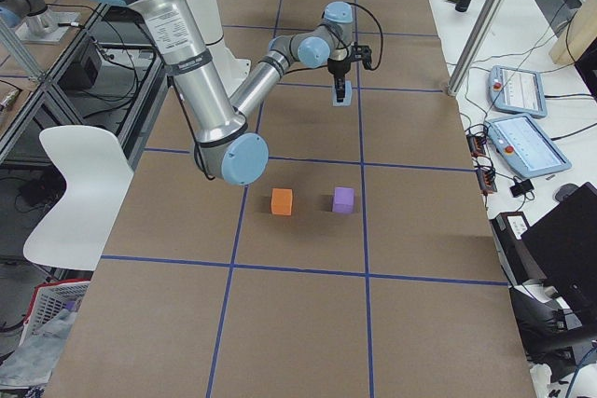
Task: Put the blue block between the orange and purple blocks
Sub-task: 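Carry the light-blue cube with the right gripper toward the purple cube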
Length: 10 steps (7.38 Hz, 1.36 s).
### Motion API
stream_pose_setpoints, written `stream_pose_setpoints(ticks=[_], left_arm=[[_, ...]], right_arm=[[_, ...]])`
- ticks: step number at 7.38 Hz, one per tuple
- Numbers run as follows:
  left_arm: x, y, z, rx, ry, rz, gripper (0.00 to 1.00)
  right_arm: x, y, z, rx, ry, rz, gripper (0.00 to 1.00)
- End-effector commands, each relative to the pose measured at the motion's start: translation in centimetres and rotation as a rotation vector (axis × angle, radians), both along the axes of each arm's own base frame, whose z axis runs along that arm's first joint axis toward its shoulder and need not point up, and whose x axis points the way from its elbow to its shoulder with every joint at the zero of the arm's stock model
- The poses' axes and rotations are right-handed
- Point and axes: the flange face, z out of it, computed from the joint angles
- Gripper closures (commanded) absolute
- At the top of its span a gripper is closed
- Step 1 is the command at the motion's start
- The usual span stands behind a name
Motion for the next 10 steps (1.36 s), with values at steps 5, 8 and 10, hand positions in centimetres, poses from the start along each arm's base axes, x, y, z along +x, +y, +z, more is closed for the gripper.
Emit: stream_pose_setpoints(ticks=[5, 8, 10], left_arm=[[0.0, -0.1, -0.6, 0.011, 0.002, -0.003, 0.00], [0.0, -0.1, -0.7, 0.013, 0.000, -0.003, 0.00], [0.0, -0.1, -0.7, 0.013, 0.000, -0.003, 0.00]], right_arm=[[12.9, 5.1, 19.9, -0.126, 0.003, 0.089, 1.00], [9.4, 7.4, 24.0, -0.091, 0.006, 0.105, 1.00], [9.1, 9.2, 25.8, -0.080, 0.015, 0.090, 1.00]])
